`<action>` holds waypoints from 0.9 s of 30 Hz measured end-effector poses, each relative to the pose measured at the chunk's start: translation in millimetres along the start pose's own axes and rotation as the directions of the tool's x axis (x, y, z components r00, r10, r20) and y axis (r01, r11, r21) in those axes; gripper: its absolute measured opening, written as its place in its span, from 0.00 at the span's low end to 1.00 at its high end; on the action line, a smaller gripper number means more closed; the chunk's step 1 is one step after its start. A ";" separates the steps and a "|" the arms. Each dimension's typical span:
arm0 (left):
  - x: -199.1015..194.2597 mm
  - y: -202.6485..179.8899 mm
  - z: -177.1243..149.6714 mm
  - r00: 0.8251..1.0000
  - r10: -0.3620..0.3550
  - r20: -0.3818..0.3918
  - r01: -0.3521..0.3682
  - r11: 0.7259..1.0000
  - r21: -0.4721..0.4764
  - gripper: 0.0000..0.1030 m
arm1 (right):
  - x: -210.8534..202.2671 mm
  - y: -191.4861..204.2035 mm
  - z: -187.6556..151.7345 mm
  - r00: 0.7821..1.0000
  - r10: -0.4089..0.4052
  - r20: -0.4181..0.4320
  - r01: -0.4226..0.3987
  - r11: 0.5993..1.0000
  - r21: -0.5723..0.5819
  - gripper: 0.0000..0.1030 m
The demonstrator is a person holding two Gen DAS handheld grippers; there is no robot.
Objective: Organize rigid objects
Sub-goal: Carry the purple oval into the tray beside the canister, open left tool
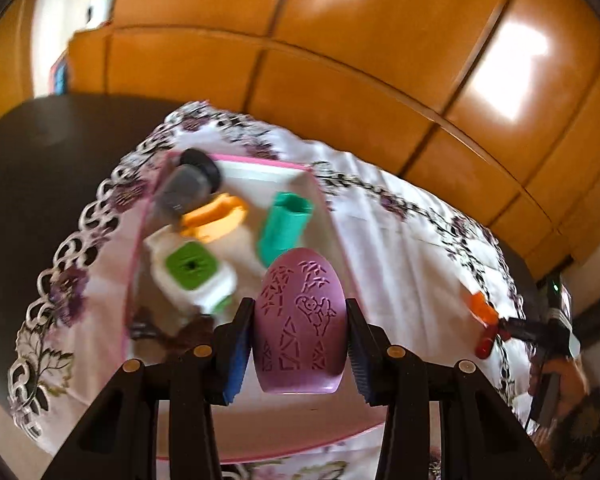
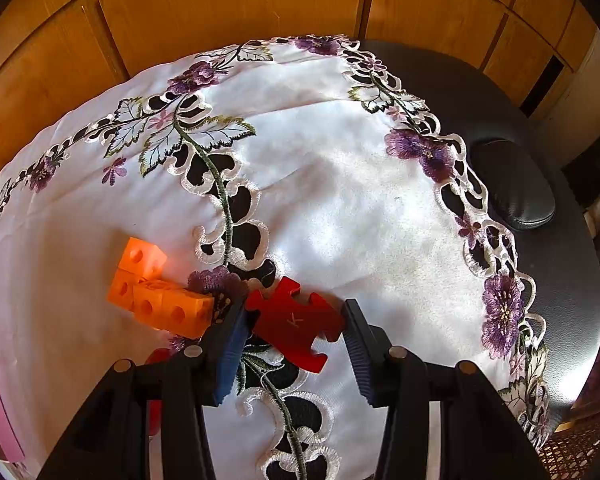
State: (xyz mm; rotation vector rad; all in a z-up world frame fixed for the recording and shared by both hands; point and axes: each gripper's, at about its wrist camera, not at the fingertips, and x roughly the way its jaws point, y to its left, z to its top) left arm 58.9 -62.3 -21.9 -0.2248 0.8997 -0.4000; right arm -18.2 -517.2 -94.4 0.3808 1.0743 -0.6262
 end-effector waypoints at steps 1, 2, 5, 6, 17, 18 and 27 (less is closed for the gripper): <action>2.3 5.9 1.2 1.000 0.003 -0.009 -0.003 1.000 -0.014 0.42 | 0.2 0.3 0.2 1.000 0.003 -0.001 -0.003 1.000 -0.002 0.46; 4.7 10.1 2.7 1.000 0.007 -0.017 -0.008 1.000 -0.026 0.42 | 0.1 0.7 0.0 1.000 0.005 -0.001 -0.005 1.000 -0.004 0.46; 12.8 13.9 9.2 1.000 0.000 -0.030 -0.001 0.999 -0.037 0.42 | -0.5 2.0 -0.5 1.000 0.006 -0.001 -0.006 1.000 -0.012 0.46; 16.4 13.8 13.2 1.000 0.006 -0.031 -0.007 0.999 -0.032 0.42 | -0.8 2.0 -0.7 1.000 0.006 -0.002 -0.006 1.000 -0.013 0.46; 68.0 14.9 46.7 0.996 0.026 -0.088 -0.030 0.998 -0.049 0.42 | -1.2 1.7 0.3 1.000 0.020 -0.004 -0.020 1.000 -0.023 0.46; 74.0 15.7 47.9 0.994 0.029 -0.104 -0.034 0.998 -0.050 0.43 | -1.3 1.8 0.3 1.000 0.020 -0.004 -0.020 1.000 -0.022 0.46; 95.3 10.1 52.4 0.988 0.128 -0.089 -0.126 0.992 0.027 0.42 | -0.9 1.8 0.7 1.000 0.023 -0.005 -0.023 0.999 -0.024 0.46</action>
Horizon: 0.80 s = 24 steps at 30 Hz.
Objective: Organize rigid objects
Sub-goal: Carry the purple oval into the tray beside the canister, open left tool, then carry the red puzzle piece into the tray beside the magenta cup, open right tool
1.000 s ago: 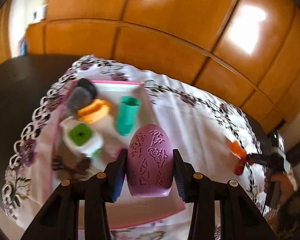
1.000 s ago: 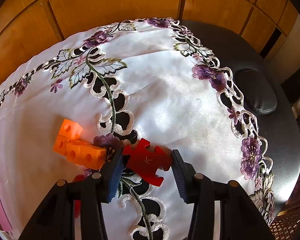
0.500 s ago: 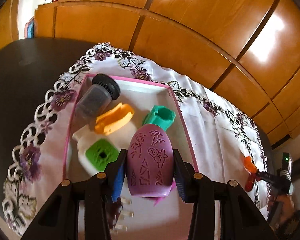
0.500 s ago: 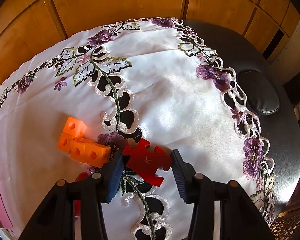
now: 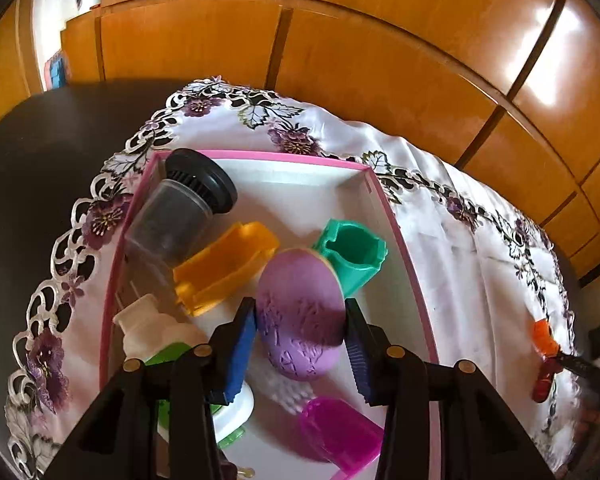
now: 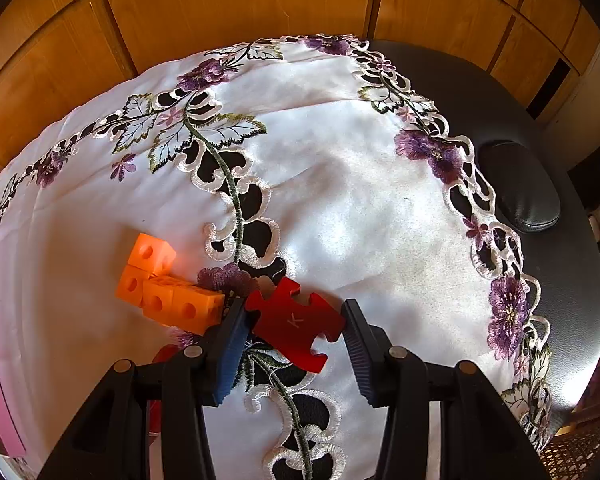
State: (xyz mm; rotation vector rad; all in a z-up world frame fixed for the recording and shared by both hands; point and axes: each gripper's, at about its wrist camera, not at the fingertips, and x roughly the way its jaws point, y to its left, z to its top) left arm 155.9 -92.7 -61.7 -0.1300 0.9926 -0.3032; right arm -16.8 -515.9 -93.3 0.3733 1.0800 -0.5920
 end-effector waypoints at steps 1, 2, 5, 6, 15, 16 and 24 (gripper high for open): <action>-0.4 0.6 -0.2 1.000 0.002 0.003 -0.002 1.000 -0.001 0.42 | -0.1 0.0 -0.1 1.000 0.000 0.000 0.000 1.000 0.000 0.46; -0.6 0.9 -0.3 1.000 0.004 0.004 -0.004 1.000 -0.001 0.42 | -0.1 -0.1 0.0 1.000 -0.001 0.001 0.001 1.000 -0.001 0.46; -1.6 1.9 -1.6 1.000 0.019 0.005 -0.019 1.000 0.005 0.42 | 0.1 -0.2 -0.1 1.000 -0.002 0.001 0.002 1.000 -0.003 0.46; -2.9 2.6 -1.8 1.000 0.014 0.007 -0.014 1.000 0.000 0.42 | 0.1 -0.1 0.0 1.000 -0.001 0.001 0.001 1.000 -0.002 0.46; -32.4 -7.9 -17.2 0.995 0.062 0.081 -0.066 0.997 0.043 0.42 | -0.3 0.9 -0.7 1.000 -0.005 0.002 0.005 1.000 -0.007 0.46; -36.9 -10.1 -19.6 0.994 0.062 0.092 -0.067 0.997 0.048 0.42 | -0.2 0.8 -0.6 1.000 -0.005 0.002 0.005 1.000 -0.007 0.46; -74.6 -29.9 -45.3 0.983 0.060 0.174 -0.079 0.992 0.100 0.44 | -0.1 1.4 -0.8 1.000 -0.010 0.004 0.011 1.000 -0.017 0.46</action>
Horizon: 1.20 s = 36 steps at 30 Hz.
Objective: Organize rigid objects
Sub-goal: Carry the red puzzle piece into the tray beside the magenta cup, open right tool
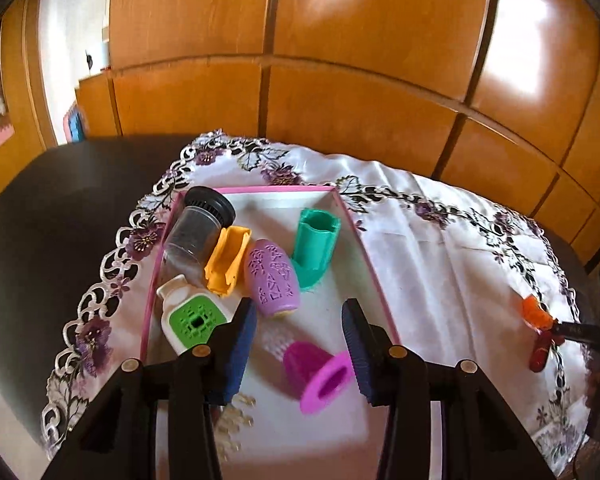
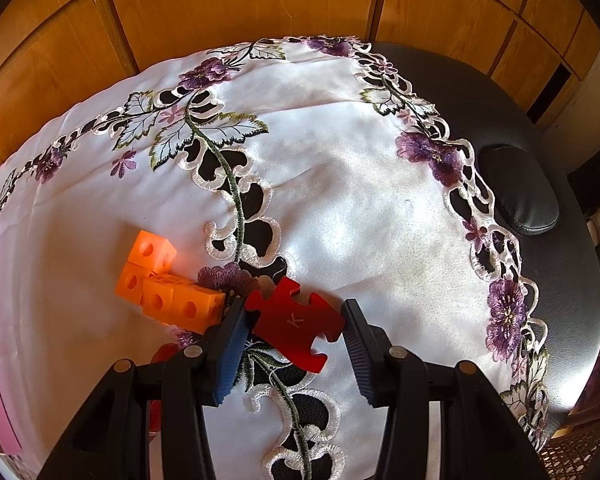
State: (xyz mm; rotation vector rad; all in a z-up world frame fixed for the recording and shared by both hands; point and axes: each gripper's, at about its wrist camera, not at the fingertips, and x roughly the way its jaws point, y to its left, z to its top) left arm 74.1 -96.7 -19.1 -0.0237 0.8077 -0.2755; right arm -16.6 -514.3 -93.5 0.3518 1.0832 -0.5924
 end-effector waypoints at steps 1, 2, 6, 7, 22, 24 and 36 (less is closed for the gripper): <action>-3.7 -1.7 -2.2 1.000 0.001 0.005 -0.001 1.000 0.006 0.45 | -0.1 0.1 -0.1 1.000 -0.001 0.000 0.001 1.000 -0.001 0.46; -7.2 -3.3 -4.5 1.000 0.000 0.009 0.000 1.000 0.011 0.45 | -0.1 0.3 -0.1 1.000 -0.002 0.001 0.002 1.000 -0.003 0.46; -15.7 -7.5 -12.3 1.000 -0.002 0.014 0.001 1.000 0.021 0.46 | -0.5 0.5 0.0 1.000 -0.004 0.003 0.004 1.000 -0.010 0.46; -17.0 -8.0 -14.1 1.000 -0.003 0.012 0.003 1.000 0.021 0.46 | -0.5 0.9 -0.2 1.000 -0.004 0.004 0.004 1.000 -0.010 0.46; -33.1 6.4 -31.0 1.000 0.006 0.005 -0.006 1.000 0.001 0.50 | -2.3 -1.4 0.4 1.000 -0.003 0.010 0.003 1.000 0.000 0.46; -37.6 10.6 -30.9 1.000 0.014 0.015 -0.014 1.000 0.002 0.50 | -3.7 -1.9 0.6 1.000 -0.004 0.016 0.004 1.000 0.003 0.46; -49.2 78.8 -46.4 0.992 0.129 -0.002 -0.128 0.983 -0.134 0.50 | -25.1 0.1 4.2 0.992 0.027 0.126 -0.028 1.000 0.002 0.46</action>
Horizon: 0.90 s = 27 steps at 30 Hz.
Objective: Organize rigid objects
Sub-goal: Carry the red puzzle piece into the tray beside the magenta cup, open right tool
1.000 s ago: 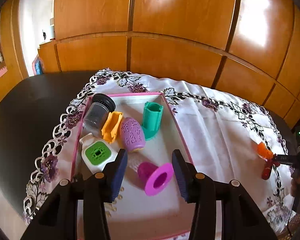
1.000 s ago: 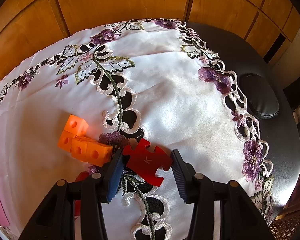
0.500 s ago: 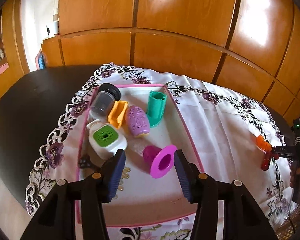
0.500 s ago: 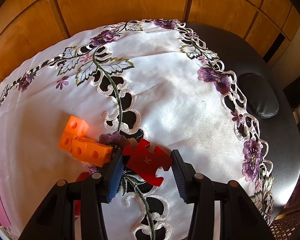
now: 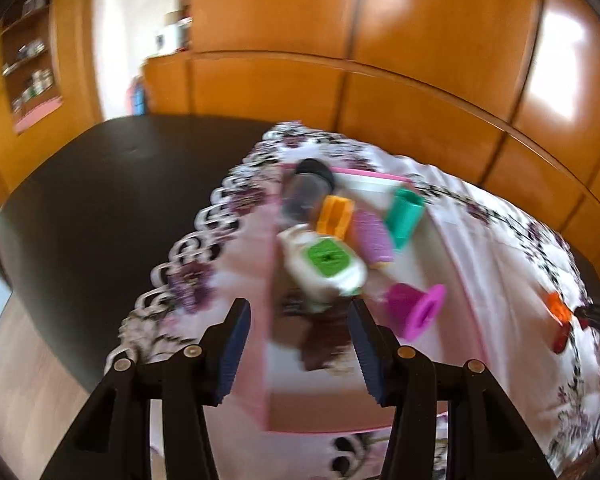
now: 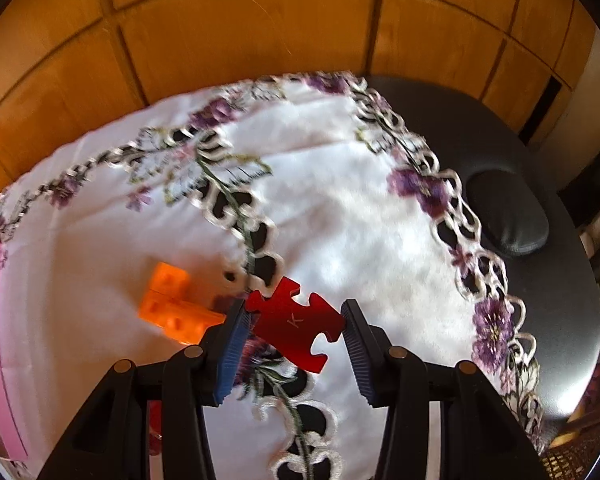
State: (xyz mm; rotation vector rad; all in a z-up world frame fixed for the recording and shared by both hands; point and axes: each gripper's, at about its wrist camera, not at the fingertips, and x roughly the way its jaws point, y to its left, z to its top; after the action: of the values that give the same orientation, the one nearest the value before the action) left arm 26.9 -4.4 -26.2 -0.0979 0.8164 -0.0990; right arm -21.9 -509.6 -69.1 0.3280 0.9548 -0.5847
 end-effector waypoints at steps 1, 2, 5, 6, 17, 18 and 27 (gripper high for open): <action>0.1 8.8 -0.5 1.000 0.010 -0.003 -0.010 1.000 -0.023 0.50 | -3.9 2.7 0.6 1.000 0.022 0.018 -0.022 1.000 -0.009 0.46; -0.3 12.8 -1.4 1.000 0.014 -0.005 -0.014 0.999 -0.033 0.50 | -7.8 5.7 0.8 0.998 0.043 0.036 -0.042 0.999 -0.018 0.46; -3.8 22.5 -4.7 1.000 0.017 0.008 -0.017 0.999 -0.042 0.51 | -25.3 21.0 -0.7 0.985 0.143 0.096 -0.136 0.987 -0.083 0.46; -4.6 23.5 -5.7 1.000 0.015 0.010 -0.014 0.999 -0.042 0.56 | -30.8 28.6 -2.3 0.978 0.180 0.102 -0.169 0.979 -0.112 0.46; -8.9 30.7 -8.8 0.999 0.005 0.039 -0.002 0.998 -0.067 0.65 | -105.0 197.7 -78.4 0.837 0.545 -0.048 -0.480 0.689 -0.543 0.46; -9.6 32.2 -8.6 0.999 -0.002 0.040 0.004 0.997 -0.072 0.69 | -109.6 211.1 -87.0 0.824 0.562 -0.069 -0.496 0.659 -0.566 0.46; -12.7 49.1 -10.5 0.999 -0.008 0.039 0.012 0.993 -0.115 0.73 | -91.5 331.5 -163.8 0.835 0.456 -0.308 -0.511 0.436 -0.741 0.46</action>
State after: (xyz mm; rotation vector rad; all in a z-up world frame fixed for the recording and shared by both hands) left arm 13.1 45.3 -30.3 -0.2120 0.7829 -0.0596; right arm 27.5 -132.0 -78.6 -0.2227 1.0288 0.4462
